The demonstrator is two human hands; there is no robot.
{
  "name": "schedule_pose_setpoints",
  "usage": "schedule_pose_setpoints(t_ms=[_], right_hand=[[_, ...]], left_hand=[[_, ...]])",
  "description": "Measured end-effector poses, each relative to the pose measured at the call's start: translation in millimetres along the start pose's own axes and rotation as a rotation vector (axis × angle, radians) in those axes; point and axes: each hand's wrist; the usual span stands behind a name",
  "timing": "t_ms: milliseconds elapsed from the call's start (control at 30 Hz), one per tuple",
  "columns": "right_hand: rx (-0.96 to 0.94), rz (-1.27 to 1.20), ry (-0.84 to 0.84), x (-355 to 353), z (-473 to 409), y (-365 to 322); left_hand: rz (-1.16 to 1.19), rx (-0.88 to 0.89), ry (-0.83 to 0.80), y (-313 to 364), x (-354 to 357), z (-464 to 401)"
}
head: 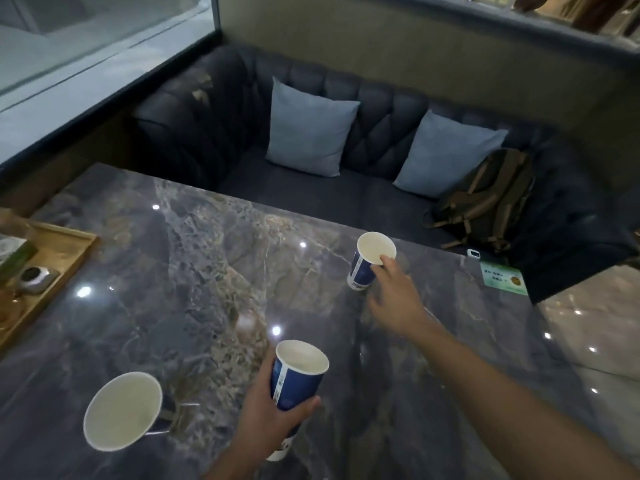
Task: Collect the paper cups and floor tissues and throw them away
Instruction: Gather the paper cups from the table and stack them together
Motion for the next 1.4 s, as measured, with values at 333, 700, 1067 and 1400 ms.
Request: schedule_pose_setpoints(t_ms=[333,700,1067,1400], right_hand=[[-0.034,0.165,-0.03,3.9,-24.7,3.1],[0.068,-0.328,0.277,4.9,8.9,-10.6],[0.167,-0.944,0.465,-9.5,58.1,-47.9],[0.065,-1.064,0.333,-21.2,85.5,-43.0]], left_hand=[[0.023,-0.05,-0.019,-3.7,-6.4,-3.1],[0.007,-0.04,-0.019,-5.0,-18.3,1.9],[-0.049,-0.001,-0.04,-13.6,-30.5,22.5],[-0.144,0.025,-0.047,-6.4,-28.2,37.8]])
Point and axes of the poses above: each hand's wrist, its own z-axis away from the middle knuckle, its own x-axis out of the palm, y = z × x, and after that the axes turned 4 degrees about x, right-handed
